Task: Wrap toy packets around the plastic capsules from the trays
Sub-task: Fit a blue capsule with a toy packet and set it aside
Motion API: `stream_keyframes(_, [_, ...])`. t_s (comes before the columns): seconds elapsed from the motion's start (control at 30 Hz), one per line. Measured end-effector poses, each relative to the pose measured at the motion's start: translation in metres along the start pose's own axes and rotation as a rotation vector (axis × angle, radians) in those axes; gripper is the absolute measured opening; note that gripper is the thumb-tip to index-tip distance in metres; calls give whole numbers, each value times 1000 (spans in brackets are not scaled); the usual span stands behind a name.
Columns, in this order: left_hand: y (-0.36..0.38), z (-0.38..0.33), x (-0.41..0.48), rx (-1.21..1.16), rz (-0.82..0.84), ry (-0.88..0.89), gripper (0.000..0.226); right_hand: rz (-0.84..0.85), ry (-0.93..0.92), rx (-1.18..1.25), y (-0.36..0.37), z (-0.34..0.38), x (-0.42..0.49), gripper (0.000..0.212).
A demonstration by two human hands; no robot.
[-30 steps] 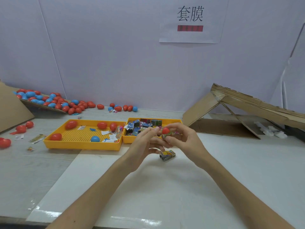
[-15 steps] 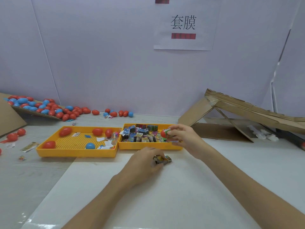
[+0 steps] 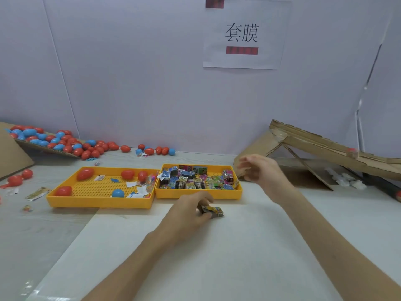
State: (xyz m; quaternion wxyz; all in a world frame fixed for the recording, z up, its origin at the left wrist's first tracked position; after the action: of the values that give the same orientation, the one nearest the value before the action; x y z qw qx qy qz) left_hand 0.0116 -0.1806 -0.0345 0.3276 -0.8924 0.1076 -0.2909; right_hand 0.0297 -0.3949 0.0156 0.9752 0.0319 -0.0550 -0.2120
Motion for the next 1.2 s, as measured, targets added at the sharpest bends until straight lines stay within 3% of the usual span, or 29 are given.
stream_keyframes(0.17, [-9,7,4,-124,-83,-98,24,122,-387,-417,24,-11,-41,28])
stream_keyframes(0.23, [-14,10,6,-183,-118,-151,25,196,-446,-522,39,-15,-53,34])
stream_keyframes(0.37, [-20,14,6,-382,-161,-293,24,297,-486,-497,58,-16,-71,34])
stream_keyframes(0.57, [-17,22,3,-753,-137,-497,17,262,-561,-512,57,-11,-72,29])
stream_keyframes(0.73, [-12,23,2,-948,-108,-569,14,225,-627,-484,56,-4,-76,19])
stream_keyframes(0.97, [-8,26,2,-1066,-91,-615,15,164,-665,-405,51,4,-78,17])
stream_keyframes(1.2, [-15,23,3,-1001,-149,-539,9,217,-624,-437,55,-1,-79,28])
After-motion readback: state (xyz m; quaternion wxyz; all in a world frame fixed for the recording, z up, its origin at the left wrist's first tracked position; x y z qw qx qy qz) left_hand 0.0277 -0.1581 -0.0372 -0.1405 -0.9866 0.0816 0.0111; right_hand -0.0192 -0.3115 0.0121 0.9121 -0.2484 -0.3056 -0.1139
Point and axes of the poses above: each hand's wrist, its own x-axis towards the middle knuckle, its own y-axis out of the palm, z = x × y, the point moved 10 cm from there along x, towards the middle knuckle, and after that the axes turned 11 degrees about -z, right-handed, at the moved point
